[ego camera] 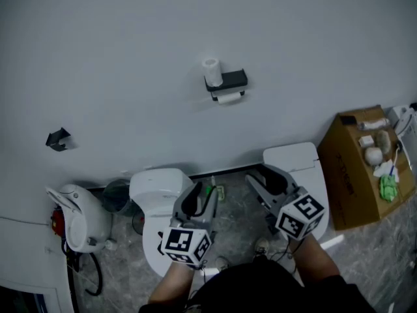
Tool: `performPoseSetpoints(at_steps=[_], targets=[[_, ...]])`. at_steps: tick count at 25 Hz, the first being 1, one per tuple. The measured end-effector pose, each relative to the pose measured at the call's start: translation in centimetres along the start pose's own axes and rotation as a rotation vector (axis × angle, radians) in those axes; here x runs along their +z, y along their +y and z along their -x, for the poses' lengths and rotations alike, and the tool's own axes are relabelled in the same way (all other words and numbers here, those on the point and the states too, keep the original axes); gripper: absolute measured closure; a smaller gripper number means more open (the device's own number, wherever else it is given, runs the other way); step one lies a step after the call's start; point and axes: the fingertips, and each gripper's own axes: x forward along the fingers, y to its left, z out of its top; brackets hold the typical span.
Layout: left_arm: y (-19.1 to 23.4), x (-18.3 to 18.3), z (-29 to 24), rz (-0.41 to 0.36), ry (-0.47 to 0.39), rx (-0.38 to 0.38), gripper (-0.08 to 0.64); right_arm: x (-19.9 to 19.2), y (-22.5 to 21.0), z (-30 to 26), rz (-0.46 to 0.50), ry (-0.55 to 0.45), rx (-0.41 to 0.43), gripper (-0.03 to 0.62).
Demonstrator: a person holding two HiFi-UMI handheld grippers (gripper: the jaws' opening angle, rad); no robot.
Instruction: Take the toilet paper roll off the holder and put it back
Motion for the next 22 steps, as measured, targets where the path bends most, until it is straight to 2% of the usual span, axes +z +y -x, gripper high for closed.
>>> performPoseSetpoints(at_steps=[6,11,17,22], targets=[[-2.4,0.4,-5.5,-0.022,-0.003,0.026,0.414,1.7,-6.1,0.3,-0.002,0.003,0.028,0.428],[-2.8,0.2,-7.7,-0.018,0.012,0.056,0.411,2.1,-8.8,-0.2,-0.014,0.013,0.048,0.422],[-0.9,0.2,-9.1,-0.013,0.018,0.076,0.411,1.6,-10.2,-2.5,-0.031,0.025,0.052,0.415],[2.5,0.1,-10.0,0.003,0.009,0.056,0.411,1.1,-10.2,-5.8,-0.022,0.036,0.025,0.411]])
